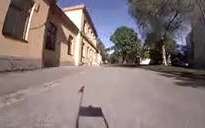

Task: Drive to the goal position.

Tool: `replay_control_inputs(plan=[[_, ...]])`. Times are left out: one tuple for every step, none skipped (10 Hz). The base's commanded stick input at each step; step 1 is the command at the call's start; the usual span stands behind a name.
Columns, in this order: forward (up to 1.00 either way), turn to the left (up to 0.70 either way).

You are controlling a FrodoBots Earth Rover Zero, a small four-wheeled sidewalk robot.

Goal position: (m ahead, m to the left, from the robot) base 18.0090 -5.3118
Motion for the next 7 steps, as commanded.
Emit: replay_control_inputs(plan=[[0.85,0.0],[0.85,0.0],[0.85,0.0],[0.85,0.0],[0.85,0.0],[0.85,0.0],[0.85,0.0]])
